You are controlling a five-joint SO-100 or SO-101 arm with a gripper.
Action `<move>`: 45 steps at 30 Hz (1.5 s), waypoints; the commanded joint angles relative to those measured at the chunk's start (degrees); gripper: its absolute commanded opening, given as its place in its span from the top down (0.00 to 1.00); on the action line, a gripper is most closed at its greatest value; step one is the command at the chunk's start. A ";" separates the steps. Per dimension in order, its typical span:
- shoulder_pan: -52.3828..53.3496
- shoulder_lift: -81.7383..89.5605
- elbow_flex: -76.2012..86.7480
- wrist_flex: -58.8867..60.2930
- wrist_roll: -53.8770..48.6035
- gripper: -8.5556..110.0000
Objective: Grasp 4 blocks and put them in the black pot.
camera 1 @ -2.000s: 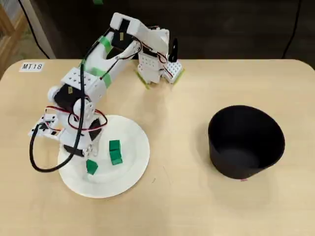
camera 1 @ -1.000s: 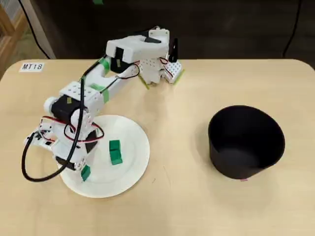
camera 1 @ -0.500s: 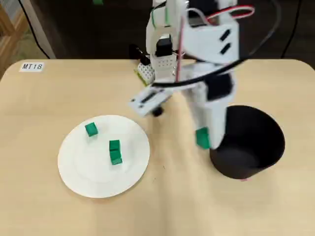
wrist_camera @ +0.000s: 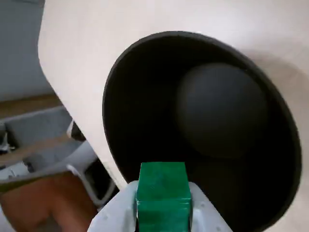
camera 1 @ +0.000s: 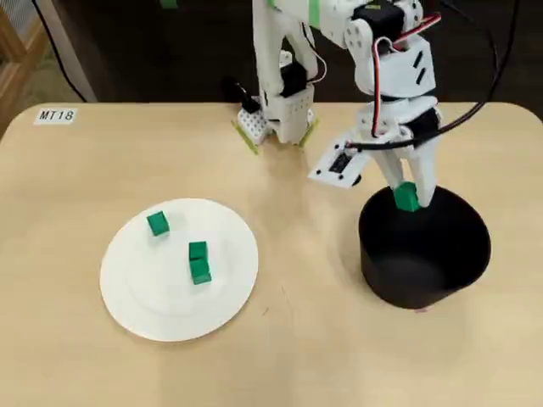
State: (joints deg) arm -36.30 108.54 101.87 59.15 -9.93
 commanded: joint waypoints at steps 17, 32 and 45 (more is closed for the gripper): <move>13.27 -8.44 -12.57 4.48 1.49 0.95; 68.29 -21.45 -20.30 21.71 19.42 0.95; 77.52 -23.73 -16.87 21.45 19.60 0.95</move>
State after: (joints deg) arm 41.22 84.11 84.90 80.86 10.02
